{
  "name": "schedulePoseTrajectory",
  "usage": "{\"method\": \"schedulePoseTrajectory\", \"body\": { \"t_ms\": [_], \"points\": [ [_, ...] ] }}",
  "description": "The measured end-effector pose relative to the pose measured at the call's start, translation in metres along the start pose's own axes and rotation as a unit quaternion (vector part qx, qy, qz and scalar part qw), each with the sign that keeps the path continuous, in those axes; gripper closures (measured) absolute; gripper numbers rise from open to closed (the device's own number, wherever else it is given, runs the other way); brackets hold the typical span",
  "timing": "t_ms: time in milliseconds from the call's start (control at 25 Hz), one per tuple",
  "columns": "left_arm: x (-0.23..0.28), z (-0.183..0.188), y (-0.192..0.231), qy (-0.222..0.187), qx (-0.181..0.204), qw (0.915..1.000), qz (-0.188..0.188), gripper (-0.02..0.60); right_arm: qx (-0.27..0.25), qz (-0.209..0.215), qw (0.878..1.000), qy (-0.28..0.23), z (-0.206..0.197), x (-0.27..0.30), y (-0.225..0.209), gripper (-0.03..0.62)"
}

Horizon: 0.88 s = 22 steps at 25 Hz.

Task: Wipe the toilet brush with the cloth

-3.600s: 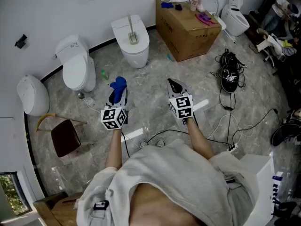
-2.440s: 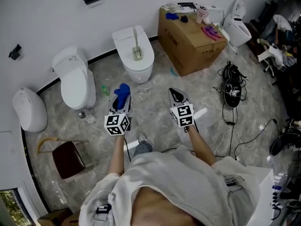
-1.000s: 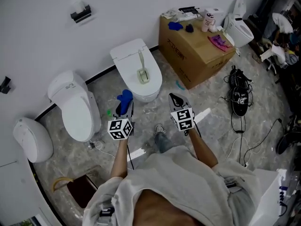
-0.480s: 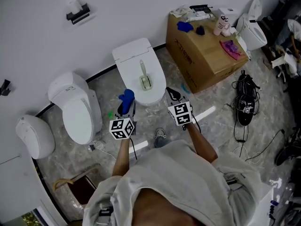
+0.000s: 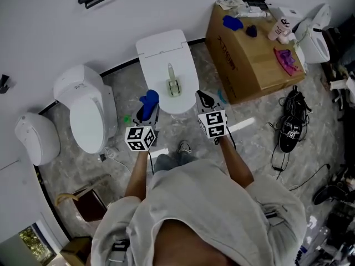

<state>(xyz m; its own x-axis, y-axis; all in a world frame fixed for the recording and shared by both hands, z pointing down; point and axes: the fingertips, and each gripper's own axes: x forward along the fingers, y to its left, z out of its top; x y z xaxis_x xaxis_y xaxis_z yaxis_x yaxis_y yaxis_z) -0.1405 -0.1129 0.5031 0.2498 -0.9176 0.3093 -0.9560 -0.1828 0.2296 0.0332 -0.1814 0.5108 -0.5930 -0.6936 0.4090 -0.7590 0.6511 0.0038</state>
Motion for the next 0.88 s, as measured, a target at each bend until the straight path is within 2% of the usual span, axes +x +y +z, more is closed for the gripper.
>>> {"method": "schedulePoseTrajectory", "body": {
  "t_ms": [280,880],
  "points": [
    [0.023,-0.001,0.009,0.018,0.016,0.9996,-0.012,0.419,0.013,-0.006,1.0,0.014,-0.008,0.005,-0.005,0.562],
    [0.108,-0.001,-0.009,0.028,0.046,0.9914,-0.12,0.419,0.043,-0.067,0.994,0.08,-0.059,0.002,-0.009,0.562]
  ]
}}
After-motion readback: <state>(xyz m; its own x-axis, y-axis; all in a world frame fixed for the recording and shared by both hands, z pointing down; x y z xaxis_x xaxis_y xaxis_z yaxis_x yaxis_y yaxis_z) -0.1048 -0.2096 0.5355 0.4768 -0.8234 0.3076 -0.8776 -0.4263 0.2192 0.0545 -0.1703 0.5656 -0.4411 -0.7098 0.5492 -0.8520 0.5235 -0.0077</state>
